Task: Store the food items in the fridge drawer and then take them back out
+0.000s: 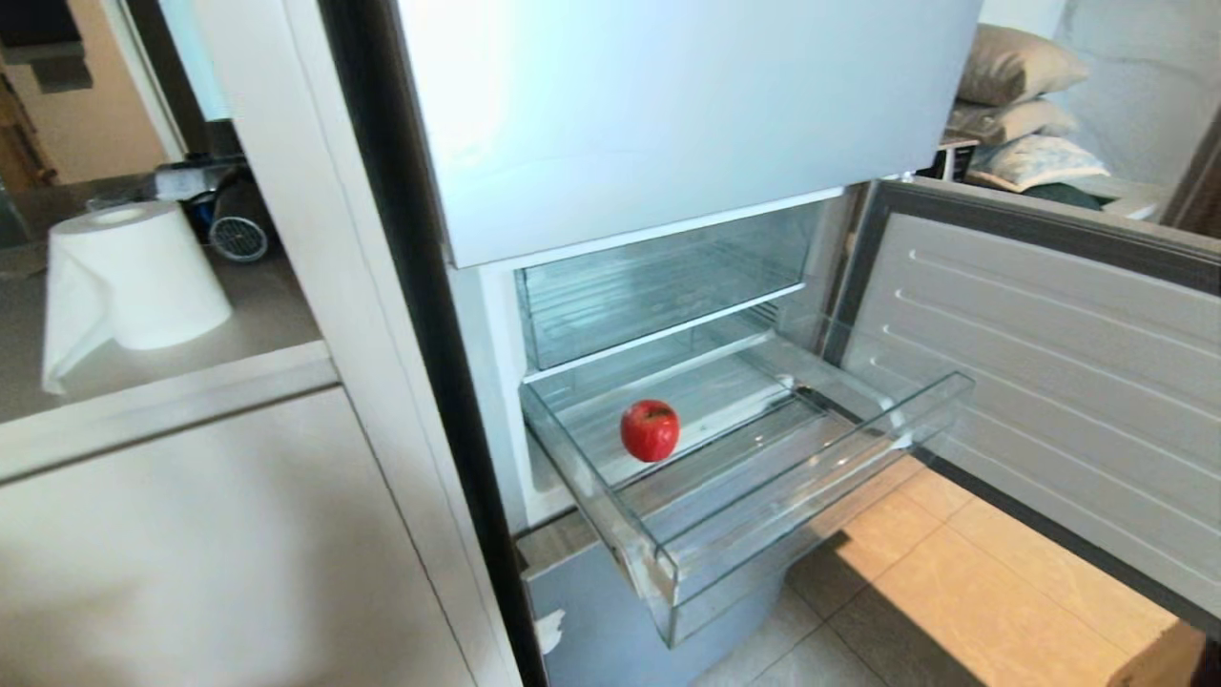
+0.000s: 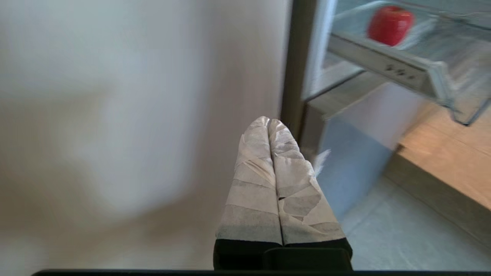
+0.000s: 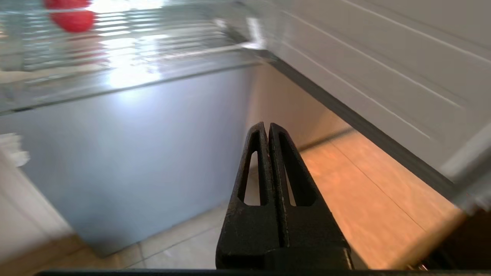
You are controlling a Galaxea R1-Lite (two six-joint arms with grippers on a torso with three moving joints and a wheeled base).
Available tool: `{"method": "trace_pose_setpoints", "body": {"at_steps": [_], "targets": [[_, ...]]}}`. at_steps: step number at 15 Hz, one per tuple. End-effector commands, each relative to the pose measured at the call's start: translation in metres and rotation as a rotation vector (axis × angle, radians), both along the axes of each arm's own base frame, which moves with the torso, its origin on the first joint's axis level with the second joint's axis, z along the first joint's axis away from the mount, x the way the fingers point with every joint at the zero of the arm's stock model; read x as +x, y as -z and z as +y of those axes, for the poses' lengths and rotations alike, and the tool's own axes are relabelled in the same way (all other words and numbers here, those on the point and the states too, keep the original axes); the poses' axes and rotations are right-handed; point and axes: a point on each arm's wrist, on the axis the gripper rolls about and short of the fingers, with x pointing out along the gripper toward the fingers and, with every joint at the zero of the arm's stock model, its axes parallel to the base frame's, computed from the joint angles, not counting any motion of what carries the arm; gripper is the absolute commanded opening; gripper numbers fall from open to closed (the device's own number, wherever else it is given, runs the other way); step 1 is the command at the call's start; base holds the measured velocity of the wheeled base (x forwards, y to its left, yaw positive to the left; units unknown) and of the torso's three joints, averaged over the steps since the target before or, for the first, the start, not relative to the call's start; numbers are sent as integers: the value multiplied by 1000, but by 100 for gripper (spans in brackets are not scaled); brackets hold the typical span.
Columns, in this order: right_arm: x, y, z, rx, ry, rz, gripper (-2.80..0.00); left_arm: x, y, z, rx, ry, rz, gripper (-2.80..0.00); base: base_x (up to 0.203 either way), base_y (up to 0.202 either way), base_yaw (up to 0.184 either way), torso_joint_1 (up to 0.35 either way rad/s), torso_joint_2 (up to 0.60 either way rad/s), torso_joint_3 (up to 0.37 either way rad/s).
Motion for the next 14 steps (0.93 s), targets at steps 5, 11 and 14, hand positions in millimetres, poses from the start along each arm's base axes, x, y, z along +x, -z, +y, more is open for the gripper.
{"method": "trace_pose_setpoints", "body": {"at_steps": [5, 11, 14], "targets": [[0, 0, 0, -7, -4, -1, -280, 0, 0, 0, 0, 0, 1, -280, -3, 7, -176, 7, 3, 4], [26, -21, 0, 27, 49, 196, -280, 0, 0, 0, 0, 0, 3, -280, -1, 2, -51, 2, 0, 3], [68, -65, -14, 227, 325, 230, -280, 0, 0, 0, 0, 0, 3, -280, 0, 0, 0, 0, 0, 0]]}}
